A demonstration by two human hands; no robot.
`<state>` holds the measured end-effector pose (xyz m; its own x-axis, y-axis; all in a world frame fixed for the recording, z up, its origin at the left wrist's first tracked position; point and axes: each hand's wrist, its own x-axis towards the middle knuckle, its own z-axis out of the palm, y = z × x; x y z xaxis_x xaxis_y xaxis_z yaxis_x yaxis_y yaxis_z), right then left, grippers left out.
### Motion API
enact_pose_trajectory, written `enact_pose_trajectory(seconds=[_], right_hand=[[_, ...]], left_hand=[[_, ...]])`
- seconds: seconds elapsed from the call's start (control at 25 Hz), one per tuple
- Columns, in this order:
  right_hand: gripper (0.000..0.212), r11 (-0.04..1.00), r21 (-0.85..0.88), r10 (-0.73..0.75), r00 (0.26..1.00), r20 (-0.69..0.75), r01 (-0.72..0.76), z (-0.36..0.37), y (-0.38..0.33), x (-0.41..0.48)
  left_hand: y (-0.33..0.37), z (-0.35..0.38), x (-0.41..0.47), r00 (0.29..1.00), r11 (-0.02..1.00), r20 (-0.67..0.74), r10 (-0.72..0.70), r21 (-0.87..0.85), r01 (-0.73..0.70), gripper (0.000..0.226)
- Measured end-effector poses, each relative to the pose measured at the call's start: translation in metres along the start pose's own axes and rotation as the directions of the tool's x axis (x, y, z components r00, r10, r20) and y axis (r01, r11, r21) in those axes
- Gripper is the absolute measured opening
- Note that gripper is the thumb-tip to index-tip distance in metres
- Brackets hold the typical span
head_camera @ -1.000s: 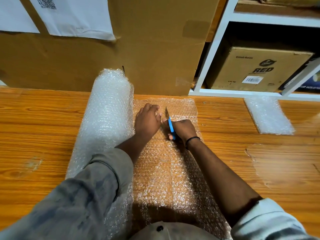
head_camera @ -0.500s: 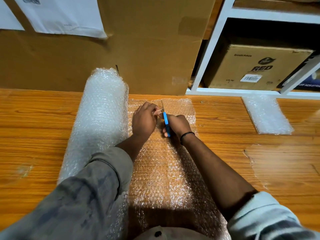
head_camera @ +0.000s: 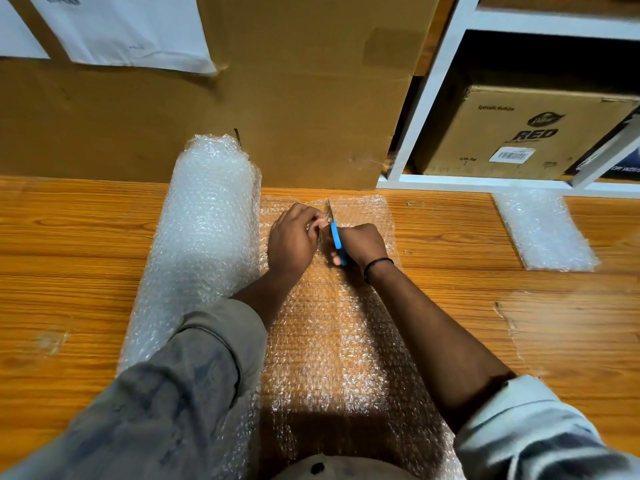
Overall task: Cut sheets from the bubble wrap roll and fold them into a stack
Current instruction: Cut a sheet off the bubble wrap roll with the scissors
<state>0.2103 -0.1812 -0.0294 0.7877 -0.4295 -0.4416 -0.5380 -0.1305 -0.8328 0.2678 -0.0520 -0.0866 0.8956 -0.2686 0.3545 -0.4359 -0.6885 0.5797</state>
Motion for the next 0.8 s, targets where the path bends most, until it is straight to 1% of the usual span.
enact_pose_trajectory(seconds=[0.12, 0.24, 0.32, 0.48, 0.8], right_hand=[[0.038, 0.997, 0.077, 0.007, 1.000, 0.028, -0.010, -0.002, -0.006, -0.002], [0.040, 0.999, 0.032, -0.007, 1.000, 0.005, 0.007, -0.002, -0.006, 0.002], [0.039, 1.000, -0.016, -0.016, 1.000, -0.014, 0.016, -0.001, -0.004, 0.008], [0.045, 0.998, -0.067, 0.010, 0.999, -0.035, -0.012, 0.000, -0.005, 0.017], [0.047, 0.997, -0.072, -0.004, 1.000, -0.016, 0.002, -0.004, -0.008, 0.023]], left_hand=[[0.001, -0.001, -0.001, 1.000, 1.000, -0.004, -0.002, -0.002, 0.002, 0.030], [0.002, -0.002, -0.001, 1.000, 1.000, -0.010, 0.004, -0.004, -0.004, 0.029], [0.002, -0.002, -0.001, 1.000, 1.000, -0.024, 0.013, -0.018, -0.013, 0.023], [0.002, -0.002, -0.001, 0.998, 0.998, -0.047, 0.032, -0.044, -0.034, 0.015], [0.002, -0.001, -0.001, 1.000, 1.000, -0.012, -0.008, -0.023, 0.008, 0.022]])
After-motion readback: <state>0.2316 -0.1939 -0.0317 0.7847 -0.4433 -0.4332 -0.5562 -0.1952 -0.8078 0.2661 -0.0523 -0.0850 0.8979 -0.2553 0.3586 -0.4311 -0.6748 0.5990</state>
